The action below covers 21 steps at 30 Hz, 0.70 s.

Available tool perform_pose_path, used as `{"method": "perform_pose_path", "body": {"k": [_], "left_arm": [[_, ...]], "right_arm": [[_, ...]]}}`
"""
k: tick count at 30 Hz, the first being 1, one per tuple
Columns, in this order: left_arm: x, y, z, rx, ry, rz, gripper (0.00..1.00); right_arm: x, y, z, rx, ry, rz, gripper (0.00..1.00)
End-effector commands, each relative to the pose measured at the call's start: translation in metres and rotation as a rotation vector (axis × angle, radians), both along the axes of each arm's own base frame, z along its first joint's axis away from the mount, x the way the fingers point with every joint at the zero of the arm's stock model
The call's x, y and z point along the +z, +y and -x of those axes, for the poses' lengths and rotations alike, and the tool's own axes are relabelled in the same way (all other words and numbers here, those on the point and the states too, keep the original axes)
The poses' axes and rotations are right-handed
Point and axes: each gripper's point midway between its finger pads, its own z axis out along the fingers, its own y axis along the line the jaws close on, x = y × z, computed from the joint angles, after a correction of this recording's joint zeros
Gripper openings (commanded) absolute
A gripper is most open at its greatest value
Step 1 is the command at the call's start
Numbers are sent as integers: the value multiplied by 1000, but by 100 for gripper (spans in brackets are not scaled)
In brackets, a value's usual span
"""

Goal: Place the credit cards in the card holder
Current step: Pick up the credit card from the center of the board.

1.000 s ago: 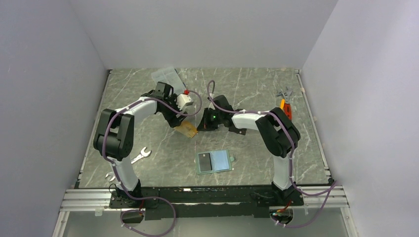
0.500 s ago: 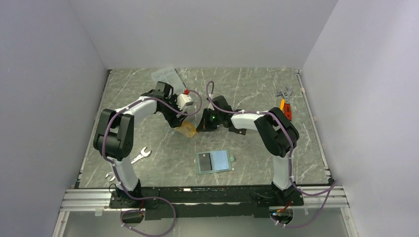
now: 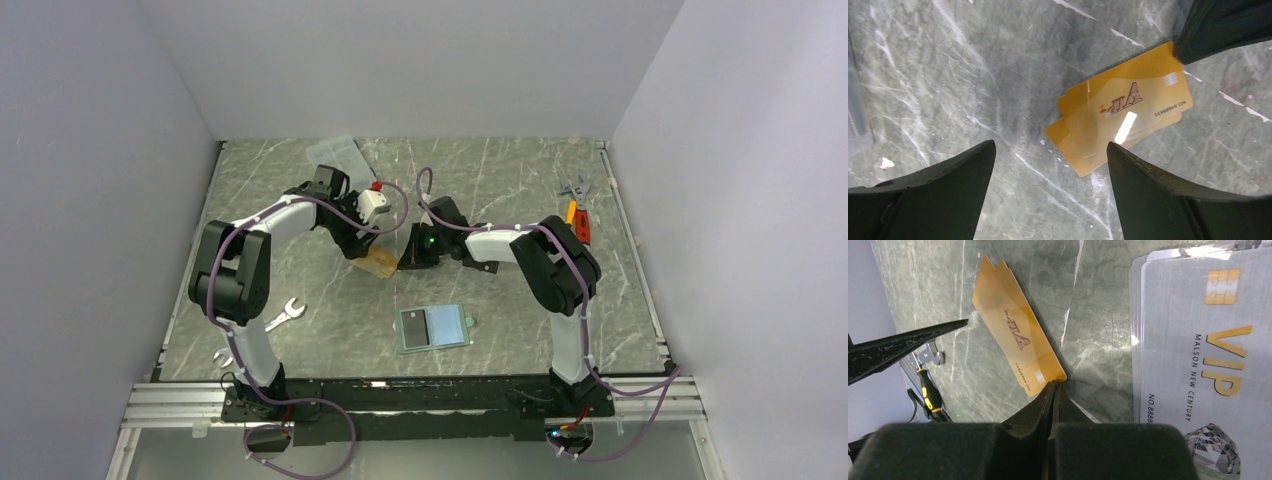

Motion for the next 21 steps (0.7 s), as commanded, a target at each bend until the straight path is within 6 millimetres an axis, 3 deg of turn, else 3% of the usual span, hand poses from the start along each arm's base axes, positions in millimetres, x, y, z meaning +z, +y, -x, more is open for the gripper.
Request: {"method": "perform_pose_path", "body": {"k": [1, 11, 21], "left_arm": [[23, -13, -2, -12, 1, 85, 89], [26, -15, -3, -1, 5, 100, 86], [22, -15, -2, 0, 15, 98, 84]], "right_arm": [[7, 8, -9, 2, -29, -24, 0], [44, 20, -6, 64, -56, -107, 0], [46, 25, -12, 62, -64, -122, 0]]}}
